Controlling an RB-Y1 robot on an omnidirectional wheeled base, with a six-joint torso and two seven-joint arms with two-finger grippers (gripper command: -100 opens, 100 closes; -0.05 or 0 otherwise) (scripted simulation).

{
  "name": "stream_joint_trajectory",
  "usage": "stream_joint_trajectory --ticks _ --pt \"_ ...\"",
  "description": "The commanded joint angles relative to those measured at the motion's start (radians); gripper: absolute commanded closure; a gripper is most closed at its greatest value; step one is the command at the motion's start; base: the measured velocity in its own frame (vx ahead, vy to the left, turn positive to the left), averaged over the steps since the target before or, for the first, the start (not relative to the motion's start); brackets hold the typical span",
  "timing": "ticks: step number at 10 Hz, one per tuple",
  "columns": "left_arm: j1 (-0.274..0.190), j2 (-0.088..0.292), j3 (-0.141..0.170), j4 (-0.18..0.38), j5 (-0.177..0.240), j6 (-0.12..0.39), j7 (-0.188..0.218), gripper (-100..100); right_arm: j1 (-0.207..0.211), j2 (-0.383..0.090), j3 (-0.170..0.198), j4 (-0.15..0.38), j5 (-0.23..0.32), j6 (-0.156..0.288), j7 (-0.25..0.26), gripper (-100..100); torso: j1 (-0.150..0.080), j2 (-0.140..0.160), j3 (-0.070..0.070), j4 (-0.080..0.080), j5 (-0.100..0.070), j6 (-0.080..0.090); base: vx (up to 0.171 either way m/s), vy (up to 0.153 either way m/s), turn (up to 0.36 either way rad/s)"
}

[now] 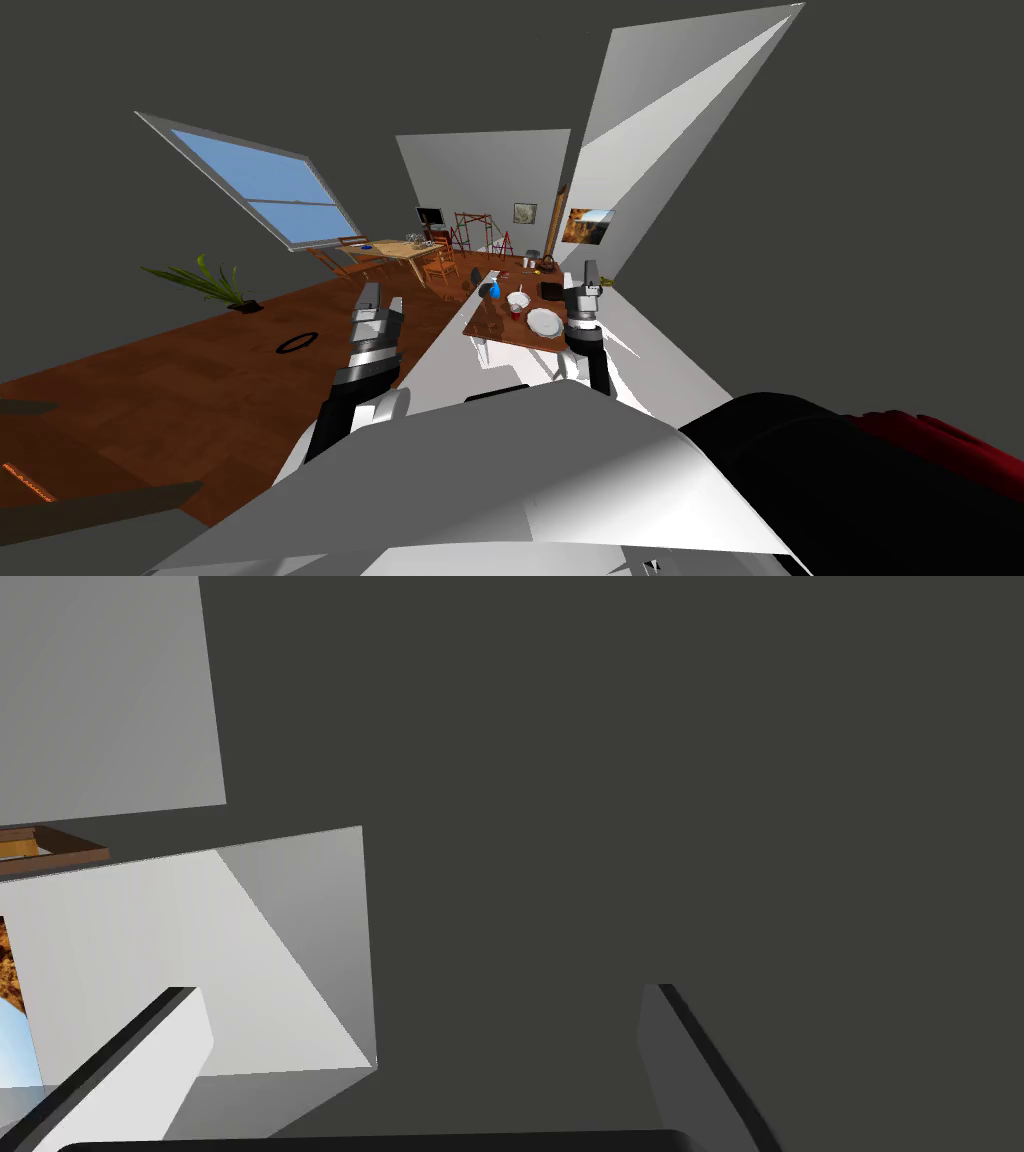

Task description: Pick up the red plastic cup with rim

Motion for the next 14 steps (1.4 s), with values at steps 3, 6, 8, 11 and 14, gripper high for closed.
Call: stream_joint_trajectory --ticks 3,6,8,11,14 --pt "0.0 0.0 0.0 0.0 0.0 0.0 0.0 0 -0.023 -0.078 0.014 0.041 -0.01 -0.004 0.026 -100 0.004 -0.002 -0.001 -0.001 0.001 0.0 0.035 0.075 0.041" --pt "0.0 0.0 0.0 0.0 0.0 0.0 0.0 0 -0.055 -0.164 0.031 0.107 -0.015 -0.007 0.06 -100 0.009 -0.004 -0.002 -0.001 0.002 0.0 0.064 0.126 0.076" --pt "0.0 0.0 0.0 0.0 0.0 0.0 0.0 0 -0.082 -0.226 0.045 0.168 -0.013 -0.009 0.088 -100 0.009 -0.005 -0.003 -0.001 0.002 0.0 0.08 0.146 0.114" --pt "0.0 0.0 0.0 0.0 0.0 0.0 0.0 0 -0.112 -0.302 0.063 0.243 -0.006 -0.011 0.119 -100 0.008 -0.005 -0.003 -0.001 0.002 0.0 0.071 0.125 0.098" --pt "0.0 0.0 0.0 0.0 0.0 0.0 0.0 0 -0.127 -0.362 0.073 0.293 0.001 -0.011 0.135 -100 0.008 -0.005 -0.003 -0.001 0.002 0.0 0.067 0.103 0.078"
